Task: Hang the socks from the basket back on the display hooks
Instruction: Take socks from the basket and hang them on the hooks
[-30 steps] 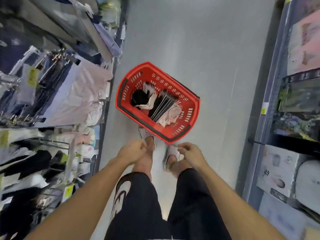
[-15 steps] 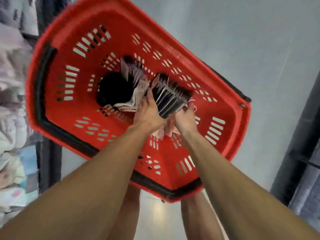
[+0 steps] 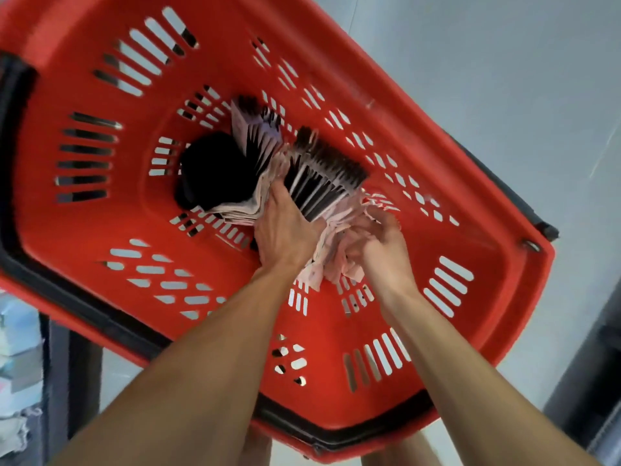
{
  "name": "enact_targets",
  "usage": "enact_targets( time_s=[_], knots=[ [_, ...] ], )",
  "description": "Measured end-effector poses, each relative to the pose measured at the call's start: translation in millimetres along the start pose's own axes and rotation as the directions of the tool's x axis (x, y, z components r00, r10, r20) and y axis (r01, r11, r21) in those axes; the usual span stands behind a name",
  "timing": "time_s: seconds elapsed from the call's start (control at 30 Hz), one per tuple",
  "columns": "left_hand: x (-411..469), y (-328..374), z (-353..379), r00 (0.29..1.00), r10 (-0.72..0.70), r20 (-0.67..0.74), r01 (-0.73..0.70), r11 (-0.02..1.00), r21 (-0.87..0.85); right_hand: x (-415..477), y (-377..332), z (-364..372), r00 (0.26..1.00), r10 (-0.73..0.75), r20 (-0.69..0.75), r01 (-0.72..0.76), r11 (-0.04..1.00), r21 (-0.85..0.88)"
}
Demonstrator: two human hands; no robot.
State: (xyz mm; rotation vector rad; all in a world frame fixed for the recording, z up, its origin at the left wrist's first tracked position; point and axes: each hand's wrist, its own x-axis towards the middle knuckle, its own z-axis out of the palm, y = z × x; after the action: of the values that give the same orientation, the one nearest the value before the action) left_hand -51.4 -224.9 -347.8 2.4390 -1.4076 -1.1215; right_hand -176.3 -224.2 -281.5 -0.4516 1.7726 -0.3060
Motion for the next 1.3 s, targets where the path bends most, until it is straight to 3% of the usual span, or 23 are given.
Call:
enact_targets(
  time_s=[0.13, 0.27, 0.33, 0.47, 0.53, 0.63, 0.73, 0.8, 0.87, 1.03, 1.1, 1.17, 1.23, 1.3],
  knots=[
    [3.3, -13.0, -28.6, 0.996, -0.076, 0.041, 0.081, 0.987, -0.141, -3.0, -14.1, -9.6, 0.997, -0.046, 0.057, 0.052, 0.992, -0.114],
    [-24.3, -4.9, -63.8, 0.973, -0.230, 0.001, 0.214, 0.900, -0.379, -22.2, -44.8, -8.5, 0.955, -0.092, 0.283, 0.164, 0.956, -0.245],
    [-42.1, 10.9, -95.1, 0.956, -0.291, -0.018, 0.230, 0.789, -0.570, -43.9, -66.4, -6.0, 0.913, -0.151, 0.379, 0.271, 0.919, -0.286],
    [-84.2, 47.0, -195.8, 0.964, -0.256, -0.076, 0.065, 0.501, -0.863, -115.4, -129.2, -5.6, 0.817, -0.286, 0.501, 0.446, 0.864, -0.233],
    [-111.7, 66.7, -261.3, 0.978, -0.182, -0.098, -0.020, 0.388, -0.921, -167.3, -168.7, -4.4, 0.728, -0.359, 0.584, 0.511, 0.852, -0.113],
    [-174.4, 90.1, -369.4, 0.984, -0.123, -0.127, -0.089, 0.278, -0.956, -269.6, -231.4, 6.6, 0.529, -0.438, 0.727, 0.644, 0.765, -0.007],
    [-247.8, 99.9, -462.4, 0.968, -0.167, -0.185, -0.164, 0.129, -0.978, -386.9, -278.4, 27.3, 0.345, -0.512, 0.786, 0.771, 0.632, 0.074],
    [-305.9, 101.1, -521.9, 0.952, -0.225, -0.210, -0.211, 0.018, -0.977, -468.9, -294.9, 43.8, 0.239, -0.545, 0.804, 0.803, 0.576, 0.152],
    [-370.5, 97.6, -575.5, 0.920, -0.275, -0.278, -0.297, -0.032, -0.954, -552.6, -297.8, 59.7, 0.119, -0.541, 0.832, 0.799, 0.550, 0.243],
    [-559.9, 52.9, -675.4, 0.752, -0.364, -0.549, -0.595, -0.017, -0.803, -752.0, -249.4, 89.8, -0.164, -0.456, 0.875, 0.824, 0.425, 0.376],
    [-640.2, 24.4, -699.1, 0.660, -0.379, -0.649, -0.698, 0.012, -0.716, -822.6, -215.4, 99.5, -0.235, -0.437, 0.868, 0.886, 0.272, 0.376],
    [-720.6, -10.0, -716.3, 0.528, -0.383, -0.758, -0.787, 0.116, -0.607, -895.7, -176.5, 112.9, -0.322, -0.366, 0.873, 0.881, 0.223, 0.418],
    [-799.6, -49.1, -726.8, 0.342, -0.382, -0.858, -0.836, 0.293, -0.464, -964.8, -131.9, 131.5, -0.446, -0.249, 0.860, 0.848, 0.188, 0.495],
    [-873.2, -88.9, -735.8, 0.187, -0.418, -0.889, -0.815, 0.439, -0.378, -1034.7, -88.9, 149.0, -0.487, -0.211, 0.847, 0.851, 0.104, 0.515]
  ],
)
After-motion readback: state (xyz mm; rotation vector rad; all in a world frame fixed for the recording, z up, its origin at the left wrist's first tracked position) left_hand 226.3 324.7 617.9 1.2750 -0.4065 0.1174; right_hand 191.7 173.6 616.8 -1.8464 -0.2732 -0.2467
